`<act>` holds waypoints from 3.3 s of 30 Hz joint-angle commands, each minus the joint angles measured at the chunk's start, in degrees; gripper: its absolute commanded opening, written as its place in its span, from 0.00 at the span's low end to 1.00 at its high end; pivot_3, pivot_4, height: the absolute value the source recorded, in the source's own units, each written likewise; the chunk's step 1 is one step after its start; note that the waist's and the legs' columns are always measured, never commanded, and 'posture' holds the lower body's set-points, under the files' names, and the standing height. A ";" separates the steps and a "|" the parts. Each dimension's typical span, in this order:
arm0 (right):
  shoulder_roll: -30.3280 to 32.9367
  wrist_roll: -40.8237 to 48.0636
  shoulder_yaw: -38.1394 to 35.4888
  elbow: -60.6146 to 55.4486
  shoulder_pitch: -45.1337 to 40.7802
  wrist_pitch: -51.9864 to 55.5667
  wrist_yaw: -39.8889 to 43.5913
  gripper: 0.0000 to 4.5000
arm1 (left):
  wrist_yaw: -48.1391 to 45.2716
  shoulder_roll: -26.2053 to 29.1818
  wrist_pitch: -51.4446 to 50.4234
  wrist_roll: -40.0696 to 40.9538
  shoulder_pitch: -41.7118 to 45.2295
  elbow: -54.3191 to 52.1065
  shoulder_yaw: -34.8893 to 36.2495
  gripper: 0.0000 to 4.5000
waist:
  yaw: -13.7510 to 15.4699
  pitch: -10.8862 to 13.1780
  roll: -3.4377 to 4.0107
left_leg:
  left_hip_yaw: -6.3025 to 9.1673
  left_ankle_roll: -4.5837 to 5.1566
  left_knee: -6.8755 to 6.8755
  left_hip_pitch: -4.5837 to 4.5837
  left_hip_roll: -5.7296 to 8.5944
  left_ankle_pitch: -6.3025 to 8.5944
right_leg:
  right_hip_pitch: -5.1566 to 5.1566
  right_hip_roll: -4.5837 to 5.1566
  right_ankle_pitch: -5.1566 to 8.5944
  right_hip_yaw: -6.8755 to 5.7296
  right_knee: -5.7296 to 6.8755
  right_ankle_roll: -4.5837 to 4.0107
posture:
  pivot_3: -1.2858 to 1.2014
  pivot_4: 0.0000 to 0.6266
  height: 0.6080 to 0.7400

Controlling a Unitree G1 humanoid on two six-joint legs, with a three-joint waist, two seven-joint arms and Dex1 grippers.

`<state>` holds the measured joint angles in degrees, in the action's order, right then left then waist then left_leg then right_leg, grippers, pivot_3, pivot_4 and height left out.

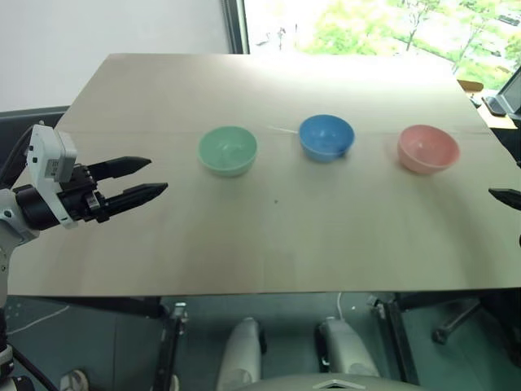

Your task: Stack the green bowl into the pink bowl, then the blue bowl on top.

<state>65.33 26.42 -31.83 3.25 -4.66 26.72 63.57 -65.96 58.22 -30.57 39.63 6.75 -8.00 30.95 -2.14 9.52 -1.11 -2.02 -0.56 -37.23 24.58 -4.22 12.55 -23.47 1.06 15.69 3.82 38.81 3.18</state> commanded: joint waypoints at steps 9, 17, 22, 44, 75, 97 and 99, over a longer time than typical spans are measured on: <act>-3.45 -2.86 6.74 -3.26 -7.40 -1.11 -7.42 0.93 | 2.24 -0.98 -2.34 2.69 5.31 -4.68 -3.75 0.72 | -0.03 0.00 0.00 | 0.00 0.00 -0.01 0.00 0.00 0.00 | 0.00 -0.01 0.00 0.01 0.02 0.00 | 0.52 0.24 1.00; -13.68 -16.73 29.01 9.36 -28.60 -1.16 -15.11 0.93 | 6.95 -6.78 -3.08 3.04 10.24 -12.67 -12.93 0.72 | -0.23 0.01 0.02 | -0.10 0.00 -0.10 0.01 0.00 -0.01 | -0.06 -0.05 -0.02 0.17 0.11 0.01 | 0.52 0.24 1.00; -20.62 -24.15 36.59 28.47 -40.34 -7.55 -17.05 0.93 | 12.06 -11.32 -3.90 4.47 11.82 -17.71 -15.88 0.72 | 0.30 0.06 0.00 | -0.10 0.00 -0.07 0.18 0.01 0.00 | -0.18 -0.04 -0.02 0.15 -0.01 -0.01 | 0.52 0.24 1.00; -22.18 -17.82 38.86 0.82 -33.53 3.53 -3.97 0.01 | 17.63 -15.10 -1.20 4.05 7.34 -18.04 -14.46 0.76 | 0.01 0.10 0.06 | -0.07 0.00 -0.01 0.14 -0.02 0.00 | -0.18 -0.06 -0.02 0.16 0.06 -0.01 | 0.52 0.24 1.00; -24.19 -21.35 46.63 -17.82 -25.15 13.46 -12.58 0.24 | 19.54 -16.31 1.28 -1.99 8.68 -15.43 -17.01 0.76 | 1.44 0.03 -0.06 | 0.05 0.02 -0.21 0.13 0.01 0.01 | -0.05 -0.06 -0.03 0.03 0.11 0.00 | 0.52 0.24 1.00; -33.07 -4.87 30.30 -26.03 -21.63 7.22 -15.02 0.99 | 30.80 -8.53 -8.91 -28.26 24.86 -5.68 -35.79 0.76 | 1.57 0.05 -0.18 | 0.12 0.02 -0.20 0.16 0.02 0.01 | -0.02 -0.07 -0.03 -0.03 0.06 0.01 | 0.52 0.24 1.00; -32.86 -4.65 30.59 -25.94 -21.70 6.77 -15.18 0.99 | 28.45 -7.56 -8.38 -31.14 27.48 -4.16 -40.07 0.76 | 1.52 0.05 -0.18 | 0.11 0.01 -0.19 0.14 0.02 0.01 | -0.03 -0.08 -0.03 -0.03 0.08 0.00 | 0.52 0.24 1.00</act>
<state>31.92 20.72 -0.04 -21.22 -25.74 34.89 48.38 -35.69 49.54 -39.35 11.59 32.21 -12.49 -6.38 -0.62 9.57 -1.29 -1.91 -0.55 -37.42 24.73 -4.20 12.55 -23.51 0.97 15.66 3.79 38.89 3.18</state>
